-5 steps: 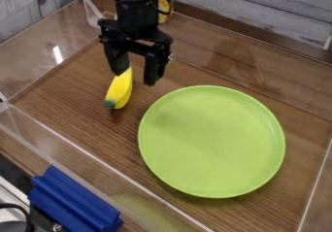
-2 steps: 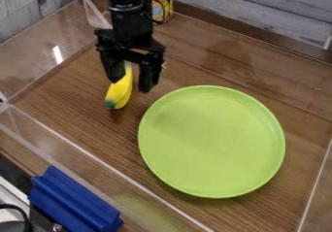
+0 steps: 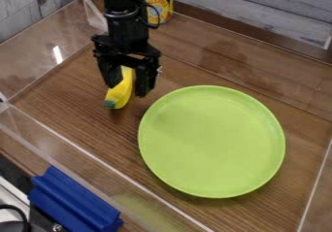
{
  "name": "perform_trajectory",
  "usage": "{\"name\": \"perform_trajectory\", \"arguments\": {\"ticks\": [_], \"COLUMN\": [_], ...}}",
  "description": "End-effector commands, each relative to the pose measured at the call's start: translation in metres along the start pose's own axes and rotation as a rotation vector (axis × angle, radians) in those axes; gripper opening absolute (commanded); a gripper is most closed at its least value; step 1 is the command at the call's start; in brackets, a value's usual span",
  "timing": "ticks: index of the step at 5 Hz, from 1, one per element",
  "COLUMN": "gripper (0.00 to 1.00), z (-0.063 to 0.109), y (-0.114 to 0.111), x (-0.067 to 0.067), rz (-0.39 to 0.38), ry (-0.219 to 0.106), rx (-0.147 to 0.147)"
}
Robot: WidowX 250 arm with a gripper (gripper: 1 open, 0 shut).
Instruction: Put the banana in the green plate
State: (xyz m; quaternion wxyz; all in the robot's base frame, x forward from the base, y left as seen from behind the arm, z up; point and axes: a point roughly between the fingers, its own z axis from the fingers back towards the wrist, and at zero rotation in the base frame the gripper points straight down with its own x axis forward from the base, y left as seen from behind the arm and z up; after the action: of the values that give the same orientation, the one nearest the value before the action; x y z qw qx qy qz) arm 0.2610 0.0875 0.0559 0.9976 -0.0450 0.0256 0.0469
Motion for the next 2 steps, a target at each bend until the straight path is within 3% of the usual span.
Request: {"name": "perform_trajectory", "arguments": {"ticks": [1, 2], "gripper": [1.0, 1.0], "z": [0.0052, 0.0005], "y": [0.005, 0.0086], "x": [0.0029, 0.0037], "rz": [-0.001, 0.0], "ry": [-0.031, -0.032], "rx": [-0.005, -0.015]}}
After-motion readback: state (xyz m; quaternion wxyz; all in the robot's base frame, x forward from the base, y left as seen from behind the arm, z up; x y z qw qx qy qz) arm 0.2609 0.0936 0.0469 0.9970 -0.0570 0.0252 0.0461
